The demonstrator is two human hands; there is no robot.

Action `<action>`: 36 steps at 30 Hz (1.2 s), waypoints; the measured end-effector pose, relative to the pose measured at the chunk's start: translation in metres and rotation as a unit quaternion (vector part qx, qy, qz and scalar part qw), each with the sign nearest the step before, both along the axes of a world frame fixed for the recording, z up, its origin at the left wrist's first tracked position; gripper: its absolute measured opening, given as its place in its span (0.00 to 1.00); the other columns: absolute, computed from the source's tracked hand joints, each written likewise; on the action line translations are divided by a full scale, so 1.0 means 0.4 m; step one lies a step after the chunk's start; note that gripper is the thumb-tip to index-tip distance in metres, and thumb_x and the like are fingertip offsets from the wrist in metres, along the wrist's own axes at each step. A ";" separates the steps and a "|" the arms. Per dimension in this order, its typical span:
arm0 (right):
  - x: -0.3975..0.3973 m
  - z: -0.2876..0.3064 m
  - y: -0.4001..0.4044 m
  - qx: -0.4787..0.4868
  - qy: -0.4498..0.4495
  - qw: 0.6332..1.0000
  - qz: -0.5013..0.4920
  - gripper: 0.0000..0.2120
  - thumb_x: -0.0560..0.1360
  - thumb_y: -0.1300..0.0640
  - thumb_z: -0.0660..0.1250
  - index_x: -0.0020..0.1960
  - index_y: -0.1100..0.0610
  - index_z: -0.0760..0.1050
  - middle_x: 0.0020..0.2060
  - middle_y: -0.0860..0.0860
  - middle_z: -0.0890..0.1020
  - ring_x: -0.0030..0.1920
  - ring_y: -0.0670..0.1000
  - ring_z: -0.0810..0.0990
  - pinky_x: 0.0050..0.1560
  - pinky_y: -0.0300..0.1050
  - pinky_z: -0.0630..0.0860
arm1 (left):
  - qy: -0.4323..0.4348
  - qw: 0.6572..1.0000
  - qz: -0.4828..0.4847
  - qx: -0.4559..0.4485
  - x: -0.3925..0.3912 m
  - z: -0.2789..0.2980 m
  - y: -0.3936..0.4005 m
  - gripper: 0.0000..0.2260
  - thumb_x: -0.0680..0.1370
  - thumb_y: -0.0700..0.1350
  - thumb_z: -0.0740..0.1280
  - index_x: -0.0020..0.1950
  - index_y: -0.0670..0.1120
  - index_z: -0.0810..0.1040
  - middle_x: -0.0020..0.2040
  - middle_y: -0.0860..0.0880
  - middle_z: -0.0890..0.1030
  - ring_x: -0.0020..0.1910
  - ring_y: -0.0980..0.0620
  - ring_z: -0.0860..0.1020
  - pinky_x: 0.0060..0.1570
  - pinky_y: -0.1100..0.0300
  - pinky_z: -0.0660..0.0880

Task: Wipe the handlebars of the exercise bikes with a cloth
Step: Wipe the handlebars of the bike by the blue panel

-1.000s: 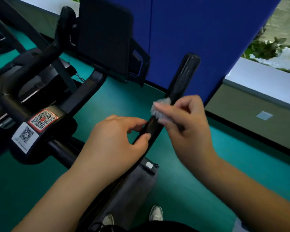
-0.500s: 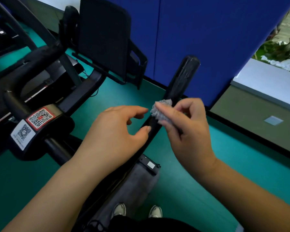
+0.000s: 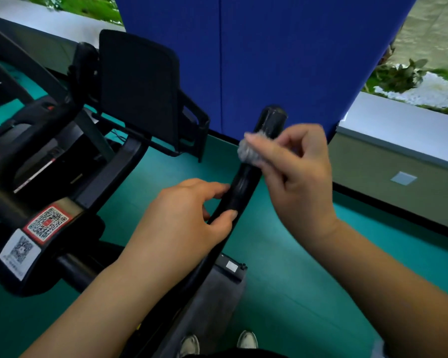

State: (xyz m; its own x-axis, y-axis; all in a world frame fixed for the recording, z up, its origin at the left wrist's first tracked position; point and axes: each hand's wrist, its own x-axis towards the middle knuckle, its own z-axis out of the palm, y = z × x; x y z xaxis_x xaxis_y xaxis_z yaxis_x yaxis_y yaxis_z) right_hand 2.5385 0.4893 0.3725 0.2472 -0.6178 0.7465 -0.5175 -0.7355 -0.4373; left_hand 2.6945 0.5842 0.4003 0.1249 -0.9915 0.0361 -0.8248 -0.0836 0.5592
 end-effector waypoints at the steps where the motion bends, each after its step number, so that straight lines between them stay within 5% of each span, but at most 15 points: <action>1: -0.001 0.021 -0.030 -0.010 -0.012 1.000 -0.019 0.13 0.75 0.64 0.67 0.59 0.58 0.80 0.45 0.57 0.70 0.48 0.49 0.68 0.51 0.35 0.67 | -0.002 1.000 0.000 0.004 0.000 0.002 0.000 0.19 0.70 0.56 0.68 0.61 0.60 0.78 0.52 0.61 0.79 0.40 0.61 0.76 0.49 0.59 0.76; 10: -0.001 -0.056 0.067 0.036 0.015 0.999 0.033 0.16 0.73 0.68 0.69 0.59 0.58 0.80 0.44 0.58 0.71 0.47 0.48 0.68 0.51 0.34 0.66 | -0.025 1.000 -0.015 -0.010 -0.003 -0.001 -0.015 0.21 0.71 0.56 0.68 0.64 0.57 0.77 0.54 0.59 0.78 0.41 0.59 0.76 0.48 0.58 0.76; 16: 0.008 0.043 -0.058 -0.008 -0.038 0.998 -0.046 0.15 0.75 0.63 0.67 0.61 0.57 0.79 0.46 0.56 0.69 0.47 0.49 0.68 0.52 0.40 0.72 | -0.021 1.000 -0.012 -0.012 -0.003 -0.001 -0.015 0.21 0.71 0.56 0.68 0.64 0.57 0.77 0.54 0.59 0.78 0.43 0.59 0.76 0.49 0.58 0.76; 20: 0.007 -0.024 0.035 0.029 -0.009 1.000 -0.008 0.16 0.74 0.67 0.68 0.60 0.57 0.80 0.44 0.56 0.70 0.47 0.49 0.67 0.50 0.33 0.65 | -0.025 1.000 -0.014 -0.013 -0.004 -0.006 -0.016 0.21 0.71 0.56 0.68 0.64 0.56 0.77 0.54 0.59 0.78 0.44 0.59 0.75 0.49 0.61 0.75; 26: 0.013 0.012 0.002 -0.009 0.030 1.000 -0.005 0.11 0.75 0.63 0.68 0.56 0.58 0.82 0.42 0.59 0.72 0.43 0.57 0.72 0.44 0.47 0.71 | -0.021 1.000 -0.016 -0.001 0.000 0.001 -0.022 0.22 0.71 0.56 0.68 0.64 0.57 0.76 0.54 0.59 0.78 0.42 0.60 0.76 0.48 0.59 0.75; 32: 0.022 0.075 -0.054 0.055 0.003 0.997 -0.059 0.14 0.75 0.61 0.67 0.60 0.57 0.79 0.47 0.53 0.66 0.48 0.52 0.70 0.53 0.38 0.68 | -0.007 1.000 -0.014 -0.005 -0.002 -0.006 -0.019 0.21 0.71 0.57 0.67 0.64 0.58 0.76 0.54 0.60 0.77 0.44 0.60 0.75 0.49 0.61 0.75; 36: 0.022 0.027 0.006 0.044 0.042 0.998 -0.022 0.14 0.73 0.63 0.68 0.59 0.58 0.80 0.46 0.55 0.68 0.46 0.54 0.70 0.49 0.44 0.71 | -0.001 1.000 -0.022 -0.021 -0.003 -0.007 -0.027 0.21 0.72 0.55 0.69 0.65 0.57 0.76 0.55 0.60 0.77 0.43 0.59 0.75 0.49 0.60 0.75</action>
